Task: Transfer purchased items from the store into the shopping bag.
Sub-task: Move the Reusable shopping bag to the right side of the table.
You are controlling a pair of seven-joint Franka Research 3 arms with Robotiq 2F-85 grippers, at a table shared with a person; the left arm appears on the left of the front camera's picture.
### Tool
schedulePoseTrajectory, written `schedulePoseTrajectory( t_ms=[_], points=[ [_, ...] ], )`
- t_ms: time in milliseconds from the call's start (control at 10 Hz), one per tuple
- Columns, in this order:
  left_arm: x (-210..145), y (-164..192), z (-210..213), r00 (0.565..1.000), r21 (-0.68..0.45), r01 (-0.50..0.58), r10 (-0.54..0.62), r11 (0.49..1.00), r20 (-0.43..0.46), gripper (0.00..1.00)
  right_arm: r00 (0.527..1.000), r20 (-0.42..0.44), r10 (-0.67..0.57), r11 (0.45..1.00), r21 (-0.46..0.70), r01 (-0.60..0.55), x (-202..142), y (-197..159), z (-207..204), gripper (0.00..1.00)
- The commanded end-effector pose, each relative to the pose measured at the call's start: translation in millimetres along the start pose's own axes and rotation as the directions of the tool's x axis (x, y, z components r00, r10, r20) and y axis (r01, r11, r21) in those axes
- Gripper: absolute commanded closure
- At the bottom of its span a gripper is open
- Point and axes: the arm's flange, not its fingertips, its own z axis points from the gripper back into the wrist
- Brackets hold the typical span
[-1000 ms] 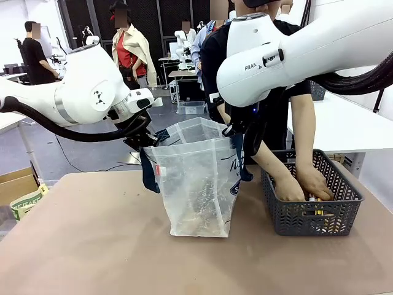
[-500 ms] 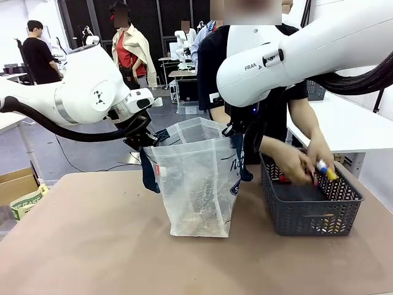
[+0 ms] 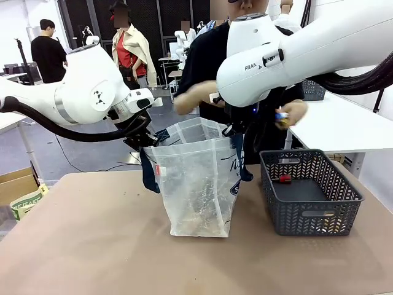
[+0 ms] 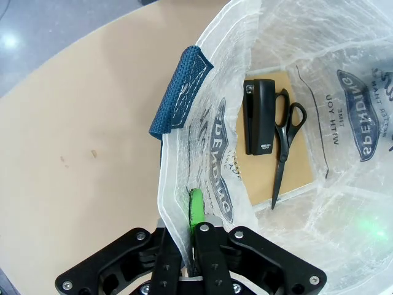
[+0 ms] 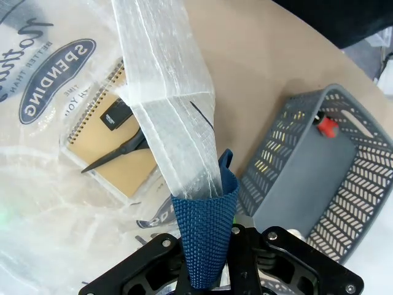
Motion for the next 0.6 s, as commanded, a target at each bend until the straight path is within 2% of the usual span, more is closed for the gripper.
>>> schedulePoseTrajectory(
  t_ms=[0,500],
  points=[
    [-0.8,1.2,1.6,1.000,-0.009,-0.013,0.013,1.000,0.005,1.00,1.000,0.005,-0.001,1.000,-0.001,0.001,0.0,-0.7,2.3,1.00],
    [-0.8,1.2,1.6,1.000,-0.009,-0.013,0.013,1.000,0.005,1.00,1.000,0.005,-0.001,1.000,-0.001,0.001,0.0,-0.7,2.3,1.00]
  ],
)
